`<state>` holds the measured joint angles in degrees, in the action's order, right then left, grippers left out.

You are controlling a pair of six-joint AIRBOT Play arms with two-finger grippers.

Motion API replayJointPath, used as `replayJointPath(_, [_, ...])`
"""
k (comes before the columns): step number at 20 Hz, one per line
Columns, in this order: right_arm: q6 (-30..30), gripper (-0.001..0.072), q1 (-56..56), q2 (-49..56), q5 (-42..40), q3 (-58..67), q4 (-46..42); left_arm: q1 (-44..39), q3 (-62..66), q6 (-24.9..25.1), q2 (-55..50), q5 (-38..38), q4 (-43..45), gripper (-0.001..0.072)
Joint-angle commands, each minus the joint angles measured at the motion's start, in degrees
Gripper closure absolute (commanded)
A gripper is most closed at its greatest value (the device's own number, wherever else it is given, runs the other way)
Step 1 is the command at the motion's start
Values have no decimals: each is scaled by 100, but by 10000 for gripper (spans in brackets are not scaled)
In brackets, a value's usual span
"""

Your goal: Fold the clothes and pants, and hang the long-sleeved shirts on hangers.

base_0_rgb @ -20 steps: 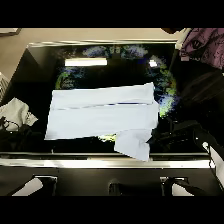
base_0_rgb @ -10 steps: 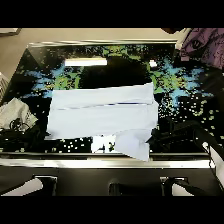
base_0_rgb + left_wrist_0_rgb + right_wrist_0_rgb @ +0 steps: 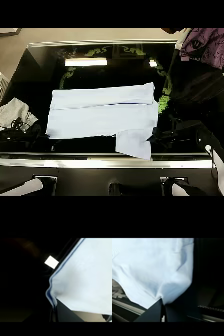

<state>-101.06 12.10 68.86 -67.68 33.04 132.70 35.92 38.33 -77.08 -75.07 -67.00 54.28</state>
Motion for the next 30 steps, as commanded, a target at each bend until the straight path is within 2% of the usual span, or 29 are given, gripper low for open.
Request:
replayJointPath(1, [332,677,-4,-660,-299,-2,-142,4,39,-282,492,-350,83,691])
replayJointPath(4, [1189,677,-4,-1698,-863,-2,-398,2,37,-1128,1655,-708,723,691])
replayJointPath(5, [1456,677,-4,-2107,-1069,-2,-402,-7,37,-1276,2070,-852,859,691])
replayJointPath(7, [1932,677,-4,-2942,-1423,9,-420,-7,37,-1300,2841,-1117,1036,692])
replayJointPath(9, [2288,678,-4,-3501,-1545,98,-562,-83,39,-1451,3189,-1058,1276,692])
replayJointPath(11, [2297,678,-4,-3528,-1419,223,-575,-310,44,-1447,3136,-850,1351,692])
replayJointPath(14, [1980,678,-4,-2997,-654,494,-424,-678,72,-1517,2830,-302,1349,691])
replayJointPath(19, [1058,678,-284,-1040,348,1462,-195,-1119,748,-1554,1773,522,1349,691])
replayJointPath(23, [1049,678,-527,284,1091,2413,-551,-1436,1589,-1554,592,933,1351,692])
replayJointPath(30, [1150,677,-529,1746,1292,3790,-774,-1888,3171,-1469,-1134,973,1419,692])
